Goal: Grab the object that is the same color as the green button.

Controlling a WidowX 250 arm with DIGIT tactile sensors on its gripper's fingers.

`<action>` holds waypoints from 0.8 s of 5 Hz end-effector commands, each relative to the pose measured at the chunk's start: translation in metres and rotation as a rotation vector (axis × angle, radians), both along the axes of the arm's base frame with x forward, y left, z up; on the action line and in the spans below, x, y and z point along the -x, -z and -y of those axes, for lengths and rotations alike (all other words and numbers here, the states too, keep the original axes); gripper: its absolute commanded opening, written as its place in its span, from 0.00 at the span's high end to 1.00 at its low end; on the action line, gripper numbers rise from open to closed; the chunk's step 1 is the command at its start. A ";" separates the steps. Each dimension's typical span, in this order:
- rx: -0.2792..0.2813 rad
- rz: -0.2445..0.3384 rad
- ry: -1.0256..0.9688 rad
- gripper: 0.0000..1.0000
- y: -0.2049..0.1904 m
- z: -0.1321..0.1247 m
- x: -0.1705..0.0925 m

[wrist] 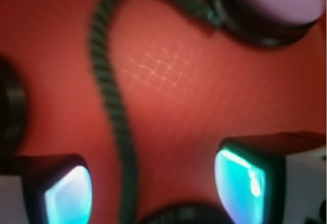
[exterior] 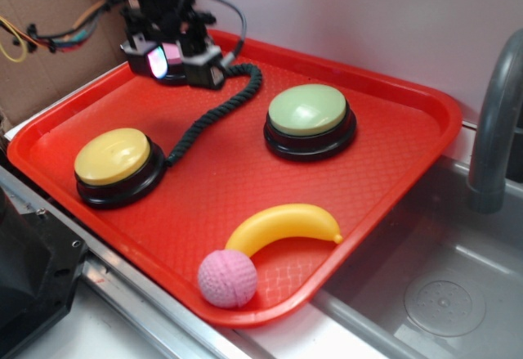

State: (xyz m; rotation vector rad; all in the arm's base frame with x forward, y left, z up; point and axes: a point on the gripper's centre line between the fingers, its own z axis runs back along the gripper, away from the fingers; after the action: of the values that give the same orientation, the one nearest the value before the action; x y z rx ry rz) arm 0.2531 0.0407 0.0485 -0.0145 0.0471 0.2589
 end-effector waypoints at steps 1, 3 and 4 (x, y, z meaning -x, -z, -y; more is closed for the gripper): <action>0.000 -0.007 0.002 0.00 0.029 0.005 -0.009; 0.012 0.021 0.019 0.91 0.037 0.010 -0.012; 0.040 0.023 0.017 1.00 0.037 0.006 -0.016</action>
State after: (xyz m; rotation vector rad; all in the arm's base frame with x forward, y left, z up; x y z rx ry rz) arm 0.2713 0.0333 0.0166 -0.0492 0.0333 0.2581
